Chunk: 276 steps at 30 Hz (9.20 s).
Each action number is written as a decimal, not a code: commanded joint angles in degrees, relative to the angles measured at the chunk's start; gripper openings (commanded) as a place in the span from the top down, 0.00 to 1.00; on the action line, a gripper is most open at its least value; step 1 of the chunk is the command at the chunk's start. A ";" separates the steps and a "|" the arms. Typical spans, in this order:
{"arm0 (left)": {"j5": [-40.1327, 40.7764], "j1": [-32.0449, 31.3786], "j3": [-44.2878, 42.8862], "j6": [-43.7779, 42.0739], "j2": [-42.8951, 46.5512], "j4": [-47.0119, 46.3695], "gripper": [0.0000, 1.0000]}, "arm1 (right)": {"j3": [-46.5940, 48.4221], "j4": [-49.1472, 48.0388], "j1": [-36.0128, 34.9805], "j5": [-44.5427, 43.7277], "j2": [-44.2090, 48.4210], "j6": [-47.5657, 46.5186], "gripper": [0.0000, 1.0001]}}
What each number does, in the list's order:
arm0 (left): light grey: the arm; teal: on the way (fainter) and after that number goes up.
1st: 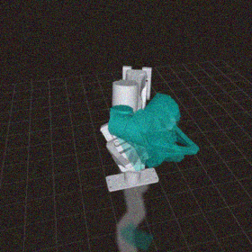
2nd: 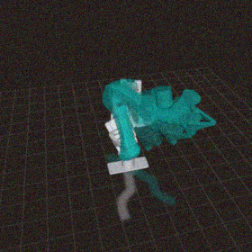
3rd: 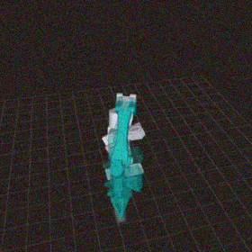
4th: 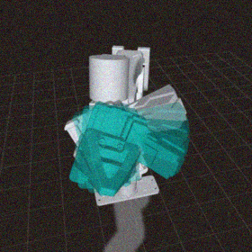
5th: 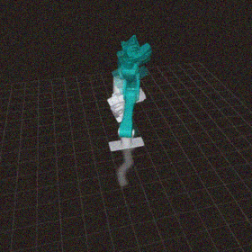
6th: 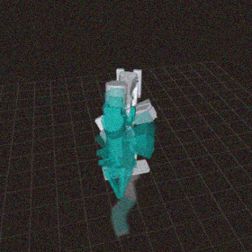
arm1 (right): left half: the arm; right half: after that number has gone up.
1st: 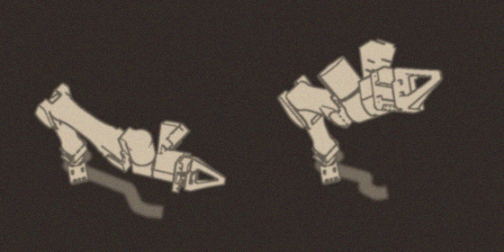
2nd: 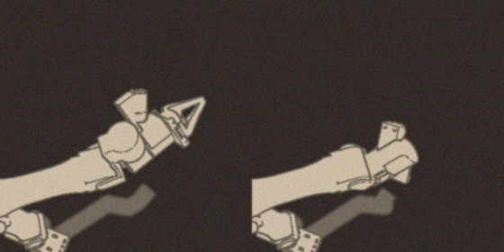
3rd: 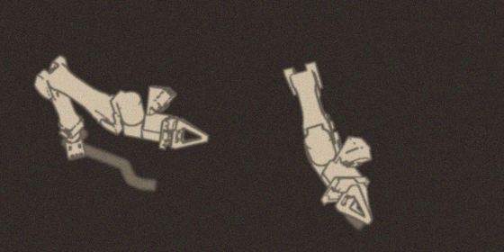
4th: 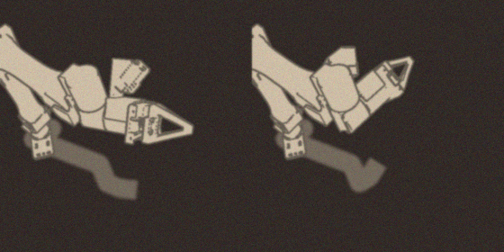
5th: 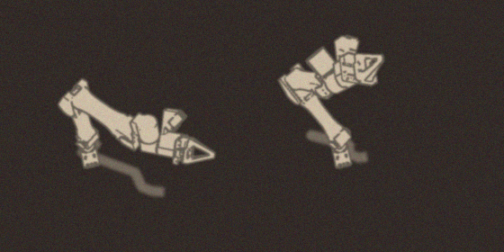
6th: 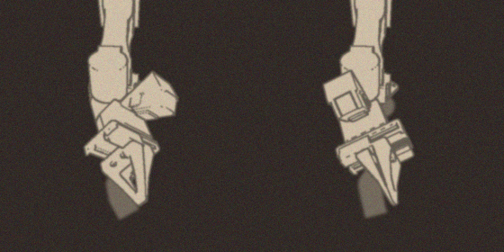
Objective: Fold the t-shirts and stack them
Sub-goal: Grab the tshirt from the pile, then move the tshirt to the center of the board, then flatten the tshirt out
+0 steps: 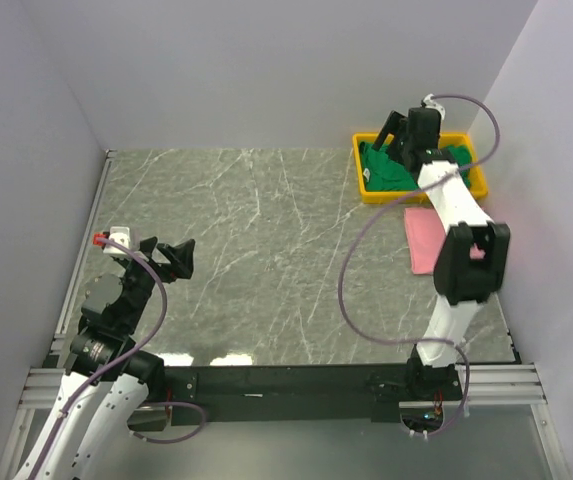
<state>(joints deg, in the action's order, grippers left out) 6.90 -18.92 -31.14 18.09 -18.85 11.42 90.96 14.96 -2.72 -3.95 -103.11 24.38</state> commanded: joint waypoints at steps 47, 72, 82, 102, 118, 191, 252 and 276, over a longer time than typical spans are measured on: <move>2.51 -0.42 -0.51 -1.39 2.50 -1.14 0.01 | 35.78 8.42 -6.83 12.55 -4.58 -2.75 1.00; 1.72 -0.42 0.55 -0.25 2.16 -0.87 0.01 | -17.19 -2.82 -26.19 2.54 15.12 0.14 0.29; -3.88 -0.42 -3.93 12.56 -14.09 3.95 0.01 | -34.51 -6.16 -32.79 3.77 23.65 -3.39 0.29; 21.36 -24.84 -17.55 45.54 -61.90 -18.19 0.03 | -61.06 -14.70 -30.60 -10.38 45.18 10.24 0.23; 39.32 -27.05 -35.57 54.25 -87.14 -7.64 0.06 | -65.91 -24.10 -26.37 -0.37 44.84 7.52 0.22; 40.35 -11.14 -39.54 7.77 -25.01 18.83 0.99 | -23.36 -31.24 -40.27 0.99 -9.85 7.36 1.00; 18.86 22.77 -20.06 15.56 -50.16 10.29 0.14 | -23.88 14.13 -30.48 4.74 16.09 -18.24 0.23; 10.77 31.84 -10.96 16.37 -59.72 9.15 0.44 | -45.16 4.29 -37.53 4.12 30.95 -9.44 0.23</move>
<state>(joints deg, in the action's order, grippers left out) 18.65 12.67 -39.55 35.38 -78.24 21.78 46.92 22.17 -40.12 1.37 -74.15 14.52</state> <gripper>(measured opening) 0.572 0.769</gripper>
